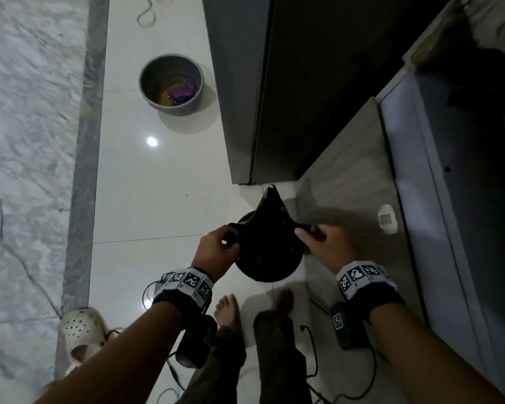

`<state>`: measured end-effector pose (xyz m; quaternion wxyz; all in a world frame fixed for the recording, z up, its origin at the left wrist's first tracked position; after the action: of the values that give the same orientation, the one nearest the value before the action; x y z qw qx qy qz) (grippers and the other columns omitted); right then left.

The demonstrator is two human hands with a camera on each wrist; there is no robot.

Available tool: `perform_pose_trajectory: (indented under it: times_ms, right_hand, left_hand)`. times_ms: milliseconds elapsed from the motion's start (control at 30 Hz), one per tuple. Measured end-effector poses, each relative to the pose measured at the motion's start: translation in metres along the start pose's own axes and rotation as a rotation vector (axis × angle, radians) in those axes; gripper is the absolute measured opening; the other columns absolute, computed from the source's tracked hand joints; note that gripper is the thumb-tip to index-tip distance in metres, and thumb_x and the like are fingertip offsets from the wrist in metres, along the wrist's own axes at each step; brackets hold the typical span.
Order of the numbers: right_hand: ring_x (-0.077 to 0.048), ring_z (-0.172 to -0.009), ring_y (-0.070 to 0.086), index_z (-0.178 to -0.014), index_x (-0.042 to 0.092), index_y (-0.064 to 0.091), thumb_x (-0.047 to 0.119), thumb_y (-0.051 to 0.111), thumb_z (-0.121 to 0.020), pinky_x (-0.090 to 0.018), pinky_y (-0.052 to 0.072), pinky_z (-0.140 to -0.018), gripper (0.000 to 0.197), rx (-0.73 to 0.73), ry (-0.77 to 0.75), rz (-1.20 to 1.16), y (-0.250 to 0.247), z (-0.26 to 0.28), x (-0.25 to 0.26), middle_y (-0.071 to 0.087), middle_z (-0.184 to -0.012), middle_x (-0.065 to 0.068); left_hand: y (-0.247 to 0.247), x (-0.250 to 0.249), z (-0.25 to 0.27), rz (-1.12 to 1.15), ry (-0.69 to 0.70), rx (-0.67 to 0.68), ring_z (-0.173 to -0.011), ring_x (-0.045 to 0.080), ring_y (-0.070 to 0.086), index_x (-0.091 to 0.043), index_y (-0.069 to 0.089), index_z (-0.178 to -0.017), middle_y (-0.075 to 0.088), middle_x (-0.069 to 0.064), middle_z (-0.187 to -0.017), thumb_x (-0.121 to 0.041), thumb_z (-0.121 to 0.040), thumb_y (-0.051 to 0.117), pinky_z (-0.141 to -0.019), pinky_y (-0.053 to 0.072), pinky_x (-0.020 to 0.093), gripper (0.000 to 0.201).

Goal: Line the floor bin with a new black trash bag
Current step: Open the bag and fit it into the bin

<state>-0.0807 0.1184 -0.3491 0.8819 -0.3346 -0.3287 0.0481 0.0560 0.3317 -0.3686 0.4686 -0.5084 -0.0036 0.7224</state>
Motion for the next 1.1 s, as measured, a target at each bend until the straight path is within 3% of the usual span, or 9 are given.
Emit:
perform_pose_trajectory:
  times_ms: [67, 167, 300, 367, 467, 700, 833, 967, 1100]
  right_hand:
    - [-0.02, -0.056, 0.058, -0.062, 0.004, 0.06, 0.065, 0.046, -0.084, -0.031, 0.042, -0.056, 0.066, 0.03, 0.031, 0.049, 0.012, -0.019, -0.011, 0.063, -0.059, -0.009]
    - [-0.023, -0.049, 0.05, -0.054, 0.002, 0.051, 0.062, 0.034, -0.091, -0.03, 0.038, -0.053, 0.072, 0.026, 0.093, 0.102, 0.026, -0.05, -0.027, 0.056, -0.053, -0.013]
    - [-0.02, -0.044, 0.04, -0.042, 0.017, 0.038, 0.038, 0.048, -0.094, -0.026, 0.031, -0.048, 0.057, 0.047, 0.128, 0.164, 0.048, -0.085, -0.049, 0.037, -0.042, 0.001]
    - [-0.025, -0.056, 0.055, -0.053, 0.015, 0.055, 0.029, 0.053, -0.092, -0.028, 0.044, -0.056, 0.041, 0.066, 0.119, 0.215, 0.057, -0.099, -0.06, 0.05, -0.051, 0.002]
    - [-0.034, -0.078, 0.066, -0.083, 0.002, 0.069, 0.02, 0.056, -0.089, -0.036, 0.054, -0.069, 0.024, 0.082, 0.092, 0.287, 0.068, -0.116, -0.071, 0.07, -0.082, -0.016]
    - [-0.036, -0.104, 0.054, -0.096, 0.0, 0.064, 0.016, 0.056, -0.088, -0.038, 0.045, -0.087, 0.02, -0.13, 0.064, 0.436, 0.059, -0.14, -0.085, 0.053, -0.117, -0.02]
    - [-0.029, -0.108, 0.05, -0.092, 0.011, 0.065, 0.021, 0.058, -0.085, -0.04, 0.044, -0.087, 0.015, -0.118, -0.079, 0.654, 0.057, -0.141, -0.08, 0.056, -0.114, -0.01]
    - [-0.03, -0.099, 0.056, -0.093, 0.019, 0.059, 0.011, 0.056, -0.084, -0.04, 0.046, -0.082, 0.012, 0.02, -0.145, 0.628, 0.068, -0.139, -0.078, 0.059, -0.112, -0.005]
    - [-0.034, -0.091, 0.058, -0.094, 0.022, 0.054, 0.008, 0.049, -0.085, -0.035, 0.04, -0.073, 0.017, 0.028, -0.12, 0.592, 0.069, -0.136, -0.077, 0.059, -0.111, -0.004]
  left_hand:
    - [0.013, 0.017, -0.014, -0.011, -0.031, -0.001, -0.077, 0.022, 0.068, -0.015, 0.066, -0.089, 0.069, 0.002, -0.083, -0.01, -0.075, 0.064, -0.062, 0.043, 0.013, 0.015]
    - [0.031, 0.042, -0.032, -0.054, -0.093, -0.021, -0.074, 0.019, 0.061, -0.015, 0.067, -0.085, 0.065, 0.001, -0.078, -0.021, -0.076, 0.067, -0.069, 0.041, 0.022, 0.011]
    - [0.049, 0.074, -0.055, -0.14, -0.181, -0.052, -0.072, 0.021, 0.058, -0.012, 0.067, -0.08, 0.068, 0.005, -0.075, -0.035, -0.083, 0.061, -0.067, 0.038, 0.024, 0.024]
    - [0.056, 0.089, -0.065, -0.188, -0.225, -0.052, -0.072, 0.026, 0.057, -0.01, 0.063, -0.076, 0.066, 0.007, -0.071, -0.033, -0.085, 0.057, -0.065, 0.036, 0.026, 0.025]
    - [0.063, 0.107, -0.078, -0.231, -0.258, -0.05, -0.072, 0.029, 0.058, -0.009, 0.066, -0.078, 0.066, 0.01, -0.071, -0.024, -0.086, 0.054, -0.064, 0.036, 0.026, 0.021]
    - [0.044, 0.155, -0.107, -0.362, -0.29, -0.136, -0.091, 0.042, 0.06, -0.001, 0.066, -0.094, 0.064, 0.027, -0.095, -0.014, -0.082, 0.053, -0.071, 0.038, 0.031, 0.022]
    - [0.027, 0.161, -0.106, -0.472, -0.342, -0.184, -0.113, 0.042, 0.047, -0.008, 0.059, -0.118, 0.042, 0.023, -0.124, -0.026, -0.079, 0.061, -0.092, 0.043, 0.045, 0.042]
    - [0.032, 0.137, -0.097, -0.76, -0.132, -0.235, -0.111, 0.043, 0.04, -0.008, 0.051, -0.123, 0.04, 0.026, -0.128, -0.032, -0.075, 0.066, -0.089, 0.038, 0.051, 0.056]
    - [0.063, 0.113, -0.094, -0.678, 0.144, -0.135, -0.095, 0.038, 0.05, -0.014, 0.059, -0.117, 0.055, 0.017, -0.107, -0.034, -0.083, 0.047, -0.076, 0.044, 0.044, 0.041]
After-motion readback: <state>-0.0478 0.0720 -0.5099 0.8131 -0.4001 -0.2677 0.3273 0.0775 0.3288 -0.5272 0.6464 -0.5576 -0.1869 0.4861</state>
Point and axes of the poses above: each hand's wrist, its own z-axis away from the middle knuckle, its own y-axis out of the palm, x = y × z, the point moved 6 cm from there along -z, towards the middle knuckle
